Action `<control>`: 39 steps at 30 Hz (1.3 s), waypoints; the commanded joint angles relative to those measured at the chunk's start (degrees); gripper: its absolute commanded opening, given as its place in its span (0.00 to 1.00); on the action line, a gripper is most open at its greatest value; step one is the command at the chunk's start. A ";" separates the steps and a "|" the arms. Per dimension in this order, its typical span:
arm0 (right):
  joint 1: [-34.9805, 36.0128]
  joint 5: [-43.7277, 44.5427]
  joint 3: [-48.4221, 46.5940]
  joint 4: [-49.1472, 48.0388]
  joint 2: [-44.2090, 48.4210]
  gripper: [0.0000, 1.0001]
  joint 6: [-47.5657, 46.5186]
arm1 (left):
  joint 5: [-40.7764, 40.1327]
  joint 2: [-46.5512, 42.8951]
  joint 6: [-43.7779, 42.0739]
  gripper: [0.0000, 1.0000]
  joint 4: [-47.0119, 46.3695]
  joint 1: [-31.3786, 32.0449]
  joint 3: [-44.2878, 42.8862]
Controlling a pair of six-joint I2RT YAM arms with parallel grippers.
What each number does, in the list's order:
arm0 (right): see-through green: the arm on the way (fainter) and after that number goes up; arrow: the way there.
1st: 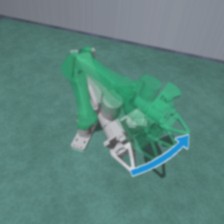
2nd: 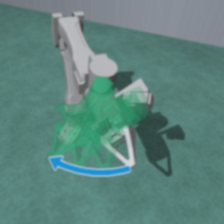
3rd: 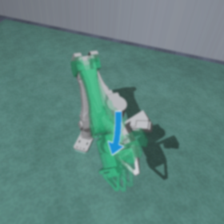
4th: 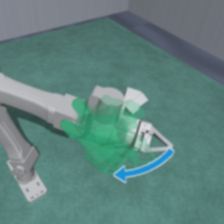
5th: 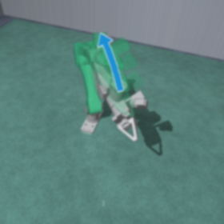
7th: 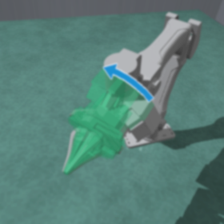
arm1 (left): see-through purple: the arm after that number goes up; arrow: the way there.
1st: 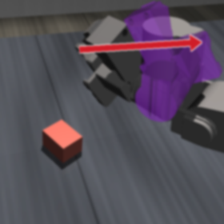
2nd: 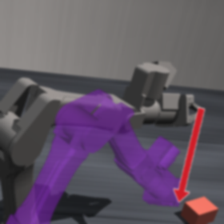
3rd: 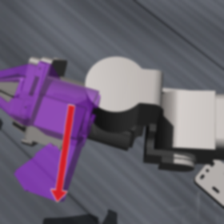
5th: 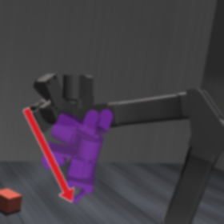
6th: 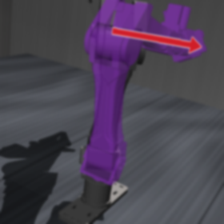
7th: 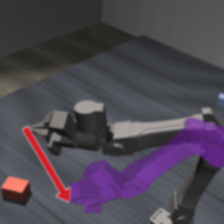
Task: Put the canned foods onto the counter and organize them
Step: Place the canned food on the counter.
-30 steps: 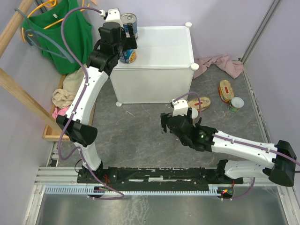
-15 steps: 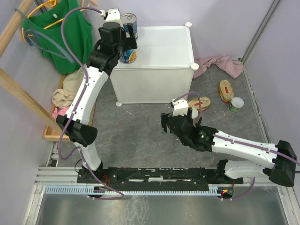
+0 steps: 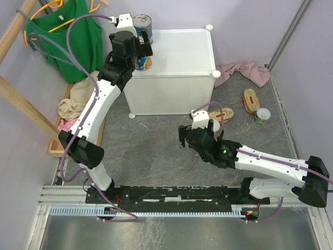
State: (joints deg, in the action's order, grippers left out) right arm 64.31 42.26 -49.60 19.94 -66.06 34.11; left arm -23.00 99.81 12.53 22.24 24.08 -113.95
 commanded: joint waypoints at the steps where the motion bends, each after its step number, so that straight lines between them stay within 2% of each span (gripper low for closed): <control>1: -0.24 0.19 -1.68 -1.49 1.39 1.00 -0.38 | -1.22 -2.48 -0.79 0.96 -1.77 0.42 2.18; 4: -0.22 0.12 -1.37 -1.40 1.92 1.00 -0.11 | -1.00 -2.46 -1.37 1.00 -1.61 0.61 2.42; 27: -0.18 -0.14 0.52 -0.98 5.30 1.00 0.87 | -6.70 -1.23 -4.15 0.99 -0.03 3.68 0.87; 39: -0.19 -0.25 -0.04 -0.19 4.24 1.00 0.79 | -6.52 -3.34 -4.20 0.99 -1.07 3.69 2.74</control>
State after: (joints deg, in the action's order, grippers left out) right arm 64.31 41.98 -48.62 20.27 -61.71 34.70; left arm -28.56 99.15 10.31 20.05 27.35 -111.46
